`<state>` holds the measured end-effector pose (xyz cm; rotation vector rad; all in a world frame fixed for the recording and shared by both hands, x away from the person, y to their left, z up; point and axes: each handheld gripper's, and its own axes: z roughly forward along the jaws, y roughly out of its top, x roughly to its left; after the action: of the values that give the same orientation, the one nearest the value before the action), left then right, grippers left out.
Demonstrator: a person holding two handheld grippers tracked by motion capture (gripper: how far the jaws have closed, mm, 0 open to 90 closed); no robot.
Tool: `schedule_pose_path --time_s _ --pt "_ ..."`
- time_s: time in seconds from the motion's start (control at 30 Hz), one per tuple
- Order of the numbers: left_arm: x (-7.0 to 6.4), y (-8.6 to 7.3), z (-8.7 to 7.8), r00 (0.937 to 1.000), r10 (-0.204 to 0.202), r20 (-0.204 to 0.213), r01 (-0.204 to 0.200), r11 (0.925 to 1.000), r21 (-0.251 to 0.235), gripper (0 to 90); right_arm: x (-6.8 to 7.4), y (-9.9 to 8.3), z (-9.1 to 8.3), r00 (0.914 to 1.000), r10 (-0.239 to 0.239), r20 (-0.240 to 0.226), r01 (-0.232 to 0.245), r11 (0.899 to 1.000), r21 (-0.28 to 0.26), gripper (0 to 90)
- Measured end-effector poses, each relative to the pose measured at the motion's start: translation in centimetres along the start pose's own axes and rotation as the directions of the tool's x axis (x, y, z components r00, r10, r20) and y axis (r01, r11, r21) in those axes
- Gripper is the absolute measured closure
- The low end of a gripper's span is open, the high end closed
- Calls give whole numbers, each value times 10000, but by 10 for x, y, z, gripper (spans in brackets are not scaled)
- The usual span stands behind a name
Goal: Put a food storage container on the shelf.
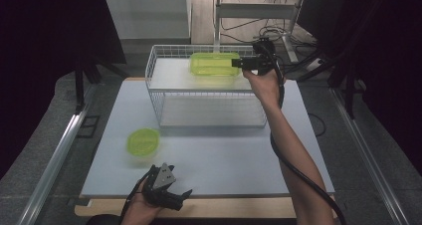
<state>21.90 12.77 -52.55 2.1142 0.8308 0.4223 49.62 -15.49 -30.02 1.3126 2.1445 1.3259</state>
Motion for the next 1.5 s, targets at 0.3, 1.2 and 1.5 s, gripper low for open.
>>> schedule_pose_path --time_s 0.3,1.2,1.5 --pt "4 1 -3 9981 -597 123 599 9980 -223 73 7 -13 -23 9956 -638 -690 620 9977 -285 392" --pt "11 0 -1 9969 -779 125 781 9968 -154 74 30 -78 -63 9683 -2016 -1475 1993 9795 -305 221" --pt "16 -1 -1 9940 -1066 226 1077 9927 -543 57 28 -103 -68 9687 -2062 -1380 2074 9782 -58 134"
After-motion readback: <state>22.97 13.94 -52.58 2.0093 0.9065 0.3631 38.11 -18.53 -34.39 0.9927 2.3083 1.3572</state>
